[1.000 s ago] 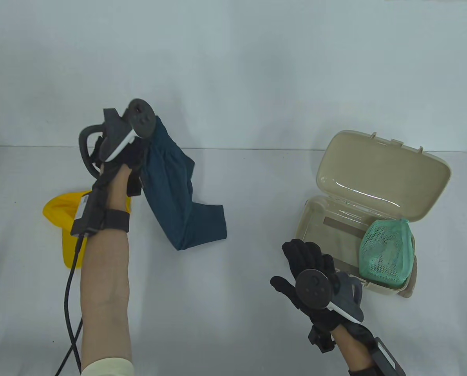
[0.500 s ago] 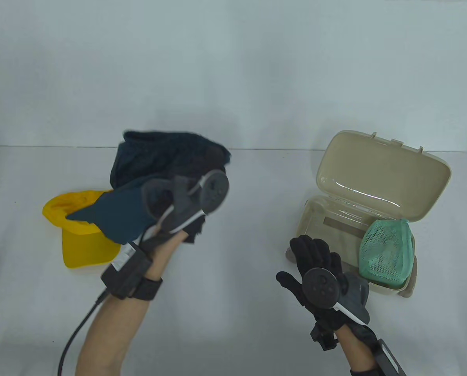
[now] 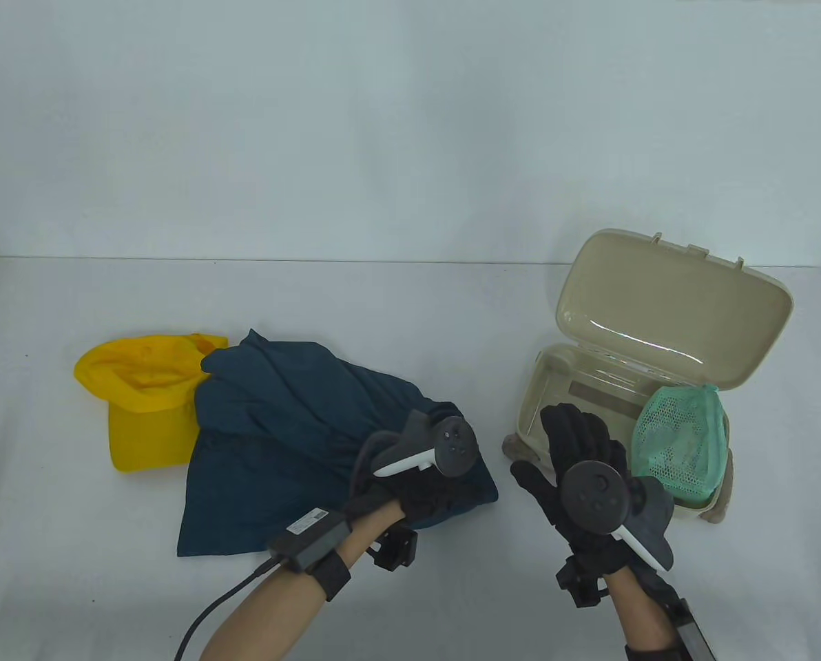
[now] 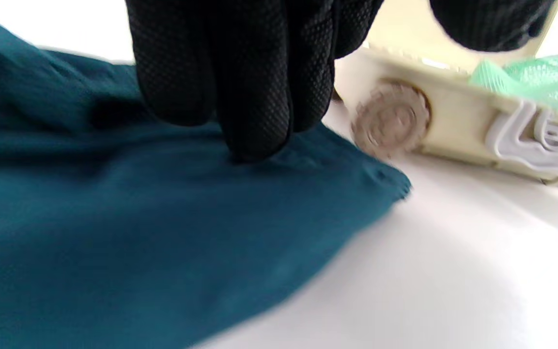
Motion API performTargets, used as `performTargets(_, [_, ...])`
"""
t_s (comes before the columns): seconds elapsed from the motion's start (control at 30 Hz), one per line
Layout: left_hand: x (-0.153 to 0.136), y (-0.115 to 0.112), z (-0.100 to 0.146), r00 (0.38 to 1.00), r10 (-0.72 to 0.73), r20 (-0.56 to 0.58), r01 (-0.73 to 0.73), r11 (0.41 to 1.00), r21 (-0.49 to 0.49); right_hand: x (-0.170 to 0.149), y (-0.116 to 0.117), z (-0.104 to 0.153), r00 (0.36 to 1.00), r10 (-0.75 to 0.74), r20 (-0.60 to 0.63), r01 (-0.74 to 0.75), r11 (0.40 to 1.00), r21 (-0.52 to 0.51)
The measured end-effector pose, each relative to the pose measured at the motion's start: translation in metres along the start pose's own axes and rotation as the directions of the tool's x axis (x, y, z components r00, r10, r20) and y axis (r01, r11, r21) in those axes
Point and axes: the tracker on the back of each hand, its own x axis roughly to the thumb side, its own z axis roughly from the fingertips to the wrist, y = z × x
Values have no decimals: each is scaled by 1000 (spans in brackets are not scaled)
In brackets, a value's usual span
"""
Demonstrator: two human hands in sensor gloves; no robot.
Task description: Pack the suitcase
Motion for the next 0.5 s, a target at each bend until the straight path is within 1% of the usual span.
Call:
performTargets(0.07, [-16,17,22,997,-77,-30,79,996,51,1,-1,-2,1000,-20,7,19,1000,15])
performTargets(0.13, [-33,30,44,982,-167,-84,174,981,88,6,-3,-5,999,-30,26,29,999,34])
performTargets(0.2, [-56,42,68,955,-258,-144,273,958,92,15,-3,-9,999,-12,52,9,998,54])
performTargets(0.23, [-67,45,79,944,-280,-177,298,951,85,20,-2,-12,997,17,70,-22,997,71])
performTargets(0.3, [-85,46,93,920,-320,-226,337,941,40,29,3,-17,993,61,102,-73,990,118])
performTargets(0.37, [-107,45,108,887,-367,-279,377,926,-20,40,15,-28,983,115,144,-146,963,227])
performTargets(0.4, [-115,43,115,883,-363,-296,372,928,-29,44,20,-33,980,125,156,-164,947,275])
performTargets(0.43, [-120,41,118,882,-363,-301,368,929,-40,46,24,-35,978,132,162,-175,941,291])
performTargets(0.5, [-135,32,129,877,-371,-305,359,928,-97,54,36,-42,968,168,184,-222,919,327])
